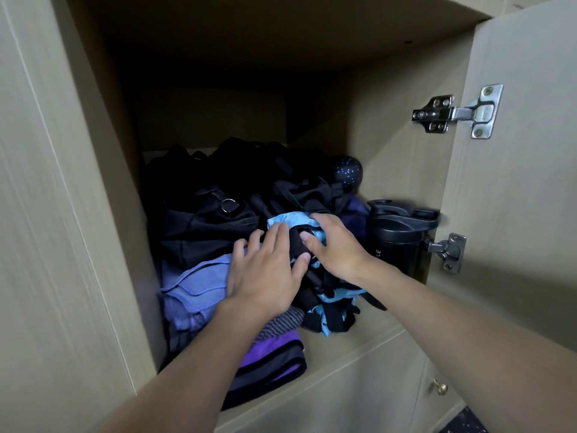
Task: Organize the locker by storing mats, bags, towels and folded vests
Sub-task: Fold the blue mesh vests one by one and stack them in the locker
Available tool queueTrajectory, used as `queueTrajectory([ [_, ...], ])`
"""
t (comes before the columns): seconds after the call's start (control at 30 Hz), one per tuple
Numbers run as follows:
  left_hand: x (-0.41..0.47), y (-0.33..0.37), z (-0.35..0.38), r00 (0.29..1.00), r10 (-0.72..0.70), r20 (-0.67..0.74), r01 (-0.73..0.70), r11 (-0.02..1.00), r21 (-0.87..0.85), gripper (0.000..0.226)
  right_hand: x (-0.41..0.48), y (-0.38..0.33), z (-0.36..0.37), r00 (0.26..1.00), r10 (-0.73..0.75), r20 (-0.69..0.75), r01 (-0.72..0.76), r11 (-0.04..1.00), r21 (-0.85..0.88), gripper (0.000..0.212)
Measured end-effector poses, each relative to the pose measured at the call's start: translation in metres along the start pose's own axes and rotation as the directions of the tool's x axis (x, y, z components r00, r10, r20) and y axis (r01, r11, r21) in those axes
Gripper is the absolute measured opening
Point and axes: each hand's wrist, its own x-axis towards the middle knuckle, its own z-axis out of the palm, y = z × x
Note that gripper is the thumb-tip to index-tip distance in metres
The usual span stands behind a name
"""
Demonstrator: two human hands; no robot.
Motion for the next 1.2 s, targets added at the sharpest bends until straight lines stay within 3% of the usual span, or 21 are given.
queueTrajectory([
  [0.27,0.000,0.003,-0.019,1.000,-0.018,0.018,0.019,0.995,-0.102,0.067,-0.040,-0.011,-0.008,0.987,-0.048,-0.151,0.036,0.996,-0.076,0.055],
  [0.67,-0.017,0.010,-0.076,0.997,0.002,-0.074,-0.019,0.973,-0.231,0.069,-0.086,-0.041,-0.041,0.984,0.006,-0.177,-0.026,0.993,-0.112,0.057],
  [0.87,-0.076,0.024,-0.083,0.971,0.089,-0.223,-0.155,0.941,-0.299,0.040,-0.157,-0.031,-0.039,0.971,0.110,-0.214,-0.131,0.988,-0.086,0.049],
  [0.93,-0.103,0.035,-0.069,0.971,0.149,-0.186,-0.212,0.894,-0.395,0.031,-0.189,-0.013,-0.031,0.965,0.165,-0.205,-0.185,0.979,-0.081,0.046],
  [1.03,-0.139,0.055,-0.040,0.965,0.252,-0.067,-0.253,0.846,-0.470,0.035,-0.236,0.020,-0.017,0.943,0.276,-0.187,-0.295,0.952,-0.080,0.044],
  [1.2,-0.208,0.081,0.027,0.917,0.352,0.186,-0.189,0.797,-0.574,0.040,-0.330,0.071,0.014,0.884,0.454,-0.113,-0.461,0.886,-0.046,0.040],
])
